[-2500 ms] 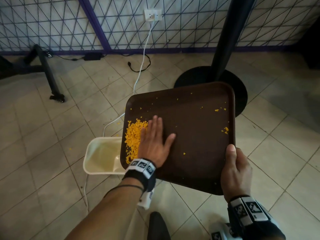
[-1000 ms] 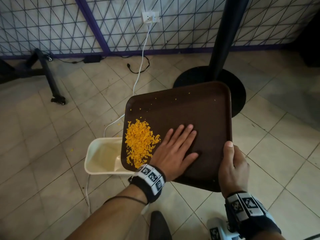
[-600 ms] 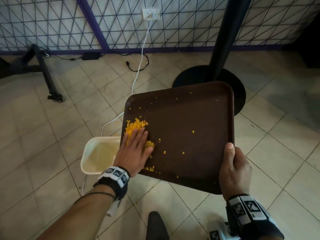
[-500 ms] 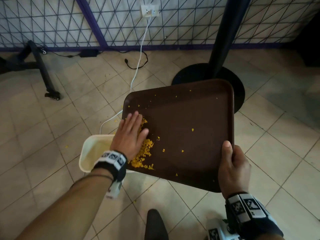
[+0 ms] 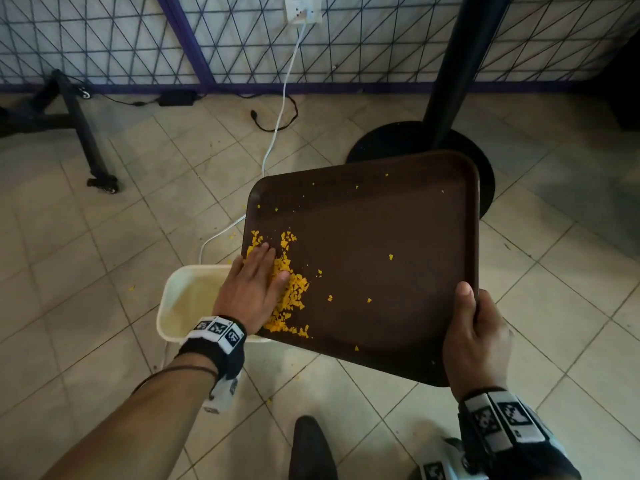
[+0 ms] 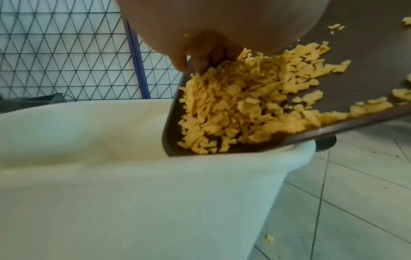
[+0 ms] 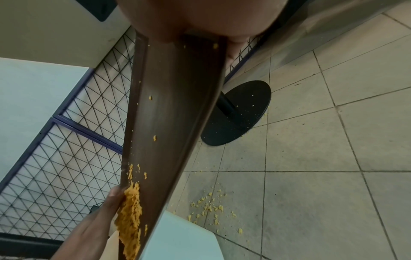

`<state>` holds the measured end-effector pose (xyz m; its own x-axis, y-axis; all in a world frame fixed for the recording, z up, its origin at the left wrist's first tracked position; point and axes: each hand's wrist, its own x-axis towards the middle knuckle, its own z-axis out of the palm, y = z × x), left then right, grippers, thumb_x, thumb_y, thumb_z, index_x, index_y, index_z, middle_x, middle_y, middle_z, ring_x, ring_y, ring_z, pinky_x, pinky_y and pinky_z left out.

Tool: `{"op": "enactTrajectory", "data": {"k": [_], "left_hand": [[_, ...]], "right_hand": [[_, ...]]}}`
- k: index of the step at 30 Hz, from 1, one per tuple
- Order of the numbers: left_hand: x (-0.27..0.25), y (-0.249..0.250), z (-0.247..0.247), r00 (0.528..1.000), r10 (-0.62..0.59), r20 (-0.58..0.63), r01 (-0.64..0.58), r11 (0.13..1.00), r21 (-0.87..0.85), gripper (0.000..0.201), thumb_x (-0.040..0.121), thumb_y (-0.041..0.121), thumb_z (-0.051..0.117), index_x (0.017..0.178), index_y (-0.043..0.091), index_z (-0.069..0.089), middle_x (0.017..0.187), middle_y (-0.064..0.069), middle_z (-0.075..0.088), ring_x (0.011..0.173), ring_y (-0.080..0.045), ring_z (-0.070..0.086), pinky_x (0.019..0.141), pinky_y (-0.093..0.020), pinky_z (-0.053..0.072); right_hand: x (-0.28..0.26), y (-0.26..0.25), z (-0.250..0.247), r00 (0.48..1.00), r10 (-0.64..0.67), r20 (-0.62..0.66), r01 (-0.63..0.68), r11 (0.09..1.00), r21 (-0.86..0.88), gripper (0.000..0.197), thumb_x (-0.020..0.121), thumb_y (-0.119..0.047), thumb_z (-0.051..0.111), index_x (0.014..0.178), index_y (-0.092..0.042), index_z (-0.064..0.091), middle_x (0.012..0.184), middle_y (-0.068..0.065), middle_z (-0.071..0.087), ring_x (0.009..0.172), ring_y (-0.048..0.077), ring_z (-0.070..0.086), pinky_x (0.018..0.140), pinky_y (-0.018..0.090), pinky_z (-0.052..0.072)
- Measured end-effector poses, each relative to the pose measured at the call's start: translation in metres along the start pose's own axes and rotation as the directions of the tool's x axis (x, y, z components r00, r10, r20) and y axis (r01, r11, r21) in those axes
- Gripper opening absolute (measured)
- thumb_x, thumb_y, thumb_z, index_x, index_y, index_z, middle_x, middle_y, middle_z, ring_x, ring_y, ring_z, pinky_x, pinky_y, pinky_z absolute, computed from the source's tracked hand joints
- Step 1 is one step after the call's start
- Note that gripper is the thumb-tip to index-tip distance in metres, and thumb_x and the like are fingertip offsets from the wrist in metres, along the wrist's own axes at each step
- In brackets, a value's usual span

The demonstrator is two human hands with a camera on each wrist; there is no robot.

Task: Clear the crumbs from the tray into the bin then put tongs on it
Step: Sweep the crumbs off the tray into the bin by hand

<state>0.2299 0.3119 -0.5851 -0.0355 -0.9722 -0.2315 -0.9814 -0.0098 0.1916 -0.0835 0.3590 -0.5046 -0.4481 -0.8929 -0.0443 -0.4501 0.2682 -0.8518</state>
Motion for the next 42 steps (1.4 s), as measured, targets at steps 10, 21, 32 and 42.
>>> {"op": "enactTrajectory", "data": {"k": [10,21,32,42], "left_hand": [[0.088,-0.014,-0.033,0.996,-0.091,-0.009,0.090,0.995,-0.051,0.088,0.092,0.074,-0.002,0.158,0.016,0.006,0.167,-0.006,-0.001,0.153,-0.019,-0.001,0.123,-0.045,0.002],[-0.011,-0.010,-0.003,0.992,-0.112,0.058,0.116,0.992,-0.055,0.080,0.097,0.069,0.003,0.159,0.019,0.007,0.167,-0.002,0.005,0.152,-0.016,0.006,0.117,-0.032,0.002],[0.059,0.038,-0.023,0.995,-0.097,-0.024,0.090,0.970,-0.227,0.082,0.095,0.071,0.004,0.159,0.020,0.000,0.167,0.000,-0.008,0.152,-0.015,0.001,0.123,-0.039,0.003],[0.007,0.026,-0.005,0.993,-0.110,-0.048,0.105,0.989,-0.106,0.084,0.093,0.072,-0.004,0.158,0.019,-0.004,0.166,-0.001,-0.010,0.152,-0.015,-0.004,0.124,-0.042,0.002]], "right_hand": [[0.000,-0.002,0.000,1.000,-0.002,-0.001,0.002,1.000,-0.020,0.038,0.104,-0.031,0.038,0.079,-0.005,0.050,0.061,0.002,0.049,0.056,0.015,0.047,0.049,0.030,0.034],[-0.002,0.000,0.001,1.000,-0.005,0.002,0.005,1.000,-0.028,0.041,0.104,-0.034,0.037,0.079,-0.004,0.051,0.062,0.003,0.050,0.056,0.017,0.048,0.050,0.029,0.032],[-0.001,-0.004,0.002,1.000,-0.007,0.008,0.007,1.000,-0.014,0.040,0.104,-0.032,0.037,0.080,-0.004,0.052,0.062,0.003,0.049,0.055,0.017,0.046,0.049,0.029,0.032],[-0.003,-0.003,0.000,1.000,0.008,0.008,-0.008,1.000,-0.014,0.039,0.104,-0.034,0.037,0.079,-0.007,0.051,0.063,0.004,0.051,0.057,0.016,0.049,0.049,0.029,0.033]]}}
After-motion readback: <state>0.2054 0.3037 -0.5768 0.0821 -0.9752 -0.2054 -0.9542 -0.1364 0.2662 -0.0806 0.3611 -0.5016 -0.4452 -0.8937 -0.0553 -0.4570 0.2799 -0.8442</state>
